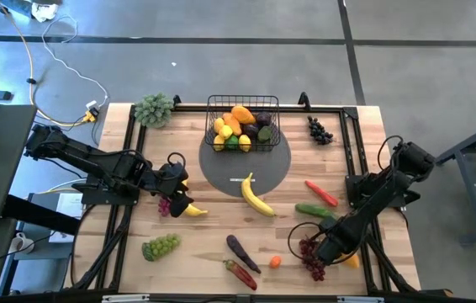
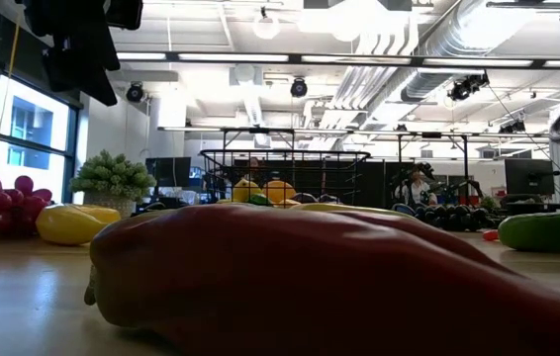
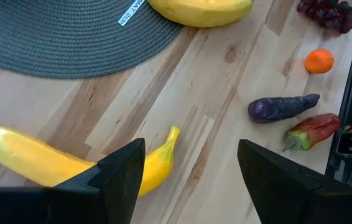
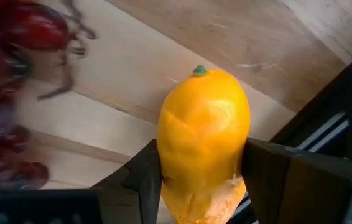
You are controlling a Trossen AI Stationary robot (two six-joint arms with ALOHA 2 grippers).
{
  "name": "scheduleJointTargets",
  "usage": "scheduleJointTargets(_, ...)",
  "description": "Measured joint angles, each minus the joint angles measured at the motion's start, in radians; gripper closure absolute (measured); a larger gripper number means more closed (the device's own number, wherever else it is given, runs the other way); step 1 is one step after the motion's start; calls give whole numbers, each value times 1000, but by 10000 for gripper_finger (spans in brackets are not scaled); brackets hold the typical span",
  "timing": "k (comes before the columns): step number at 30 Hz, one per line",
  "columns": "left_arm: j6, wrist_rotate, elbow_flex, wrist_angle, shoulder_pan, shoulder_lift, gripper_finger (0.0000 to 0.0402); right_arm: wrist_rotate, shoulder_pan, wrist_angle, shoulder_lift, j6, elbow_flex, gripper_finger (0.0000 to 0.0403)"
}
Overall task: Build produce basket
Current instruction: Put the yellow mango into the black wire basket
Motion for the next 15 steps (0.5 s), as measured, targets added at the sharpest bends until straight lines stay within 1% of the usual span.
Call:
scheduleJointTargets(3, 5, -1, 0, 0, 0, 0, 154, 22, 0, 2, -18, 26, 20, 249)
scheduleJointTargets(6, 31, -15, 0, 0, 0, 0, 154, 86, 0, 0, -37, 65, 38, 249)
scheduleJointTargets(10, 63, -71, 0, 0, 0, 0, 154, 177, -2, -32, -73, 140, 65, 249)
scheduleJointTargets(15, 127, -140, 0, 0, 2, 0, 154, 190, -2, -133, -107, 191, 99, 249)
